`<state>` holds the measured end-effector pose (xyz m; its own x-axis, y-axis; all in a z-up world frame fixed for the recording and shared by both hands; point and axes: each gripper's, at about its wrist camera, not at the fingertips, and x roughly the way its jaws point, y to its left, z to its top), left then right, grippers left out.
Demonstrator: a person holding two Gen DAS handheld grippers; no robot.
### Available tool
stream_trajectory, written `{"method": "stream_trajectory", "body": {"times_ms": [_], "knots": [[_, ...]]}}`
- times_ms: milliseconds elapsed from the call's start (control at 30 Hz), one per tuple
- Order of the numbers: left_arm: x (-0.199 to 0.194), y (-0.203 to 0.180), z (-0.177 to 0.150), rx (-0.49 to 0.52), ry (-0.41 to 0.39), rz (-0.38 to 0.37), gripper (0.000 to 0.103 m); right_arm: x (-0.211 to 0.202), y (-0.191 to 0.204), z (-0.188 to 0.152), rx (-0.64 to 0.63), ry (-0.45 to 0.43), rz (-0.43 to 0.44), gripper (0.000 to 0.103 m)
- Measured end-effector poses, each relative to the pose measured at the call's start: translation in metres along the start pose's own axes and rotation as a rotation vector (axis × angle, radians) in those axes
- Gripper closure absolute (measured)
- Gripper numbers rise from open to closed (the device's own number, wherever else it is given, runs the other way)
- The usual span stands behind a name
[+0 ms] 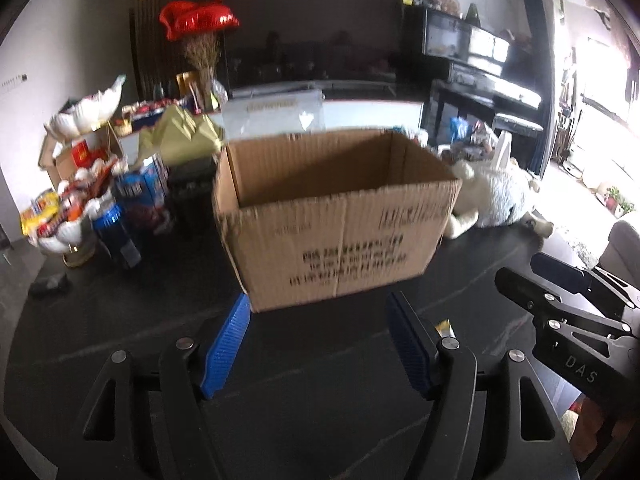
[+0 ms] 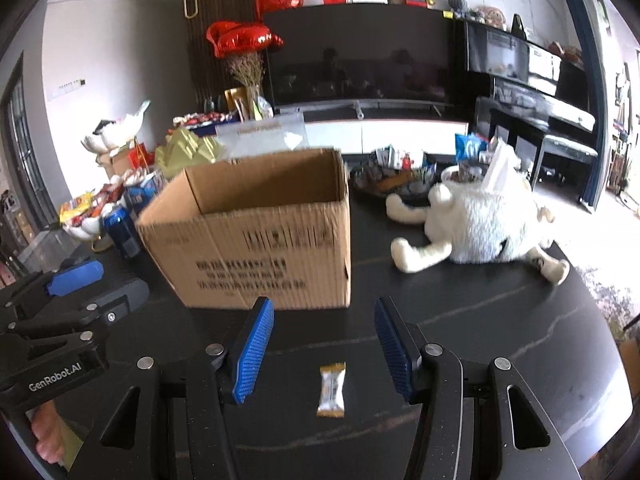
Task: Organize snacks
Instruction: 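Move the right gripper from the box to the gold-white wrapped candy, then grasp the gold-white wrapped candy with the right gripper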
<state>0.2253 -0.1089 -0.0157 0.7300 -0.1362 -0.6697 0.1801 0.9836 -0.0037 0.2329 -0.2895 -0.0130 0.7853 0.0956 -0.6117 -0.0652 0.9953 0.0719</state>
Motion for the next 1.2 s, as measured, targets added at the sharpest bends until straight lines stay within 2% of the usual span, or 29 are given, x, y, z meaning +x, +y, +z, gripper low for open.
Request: {"method": "stream_trajectory", "body": {"times_ms": [267, 733, 1033, 1200], "knots": [[0.022, -0.003, -0.022, -0.011, 0.064, 0.019, 0.034, 0.025, -0.007, -0.025, 0.025, 0.078, 0.023, 0.049], [0.065, -0.018, -0.05, 0.021, 0.192, 0.004, 0.034, 0.07, -0.017, -0.058, 0.06, 0.205, 0.046, 0.05], [0.083, -0.019, -0.059, 0.019, 0.242, -0.005, 0.034, 0.088, -0.014, -0.07, 0.042, 0.256, 0.046, 0.063], [0.091, -0.019, -0.06, 0.015, 0.257, -0.01, 0.034, 0.091, -0.012, -0.072, 0.027, 0.252, 0.042, 0.064]]}}
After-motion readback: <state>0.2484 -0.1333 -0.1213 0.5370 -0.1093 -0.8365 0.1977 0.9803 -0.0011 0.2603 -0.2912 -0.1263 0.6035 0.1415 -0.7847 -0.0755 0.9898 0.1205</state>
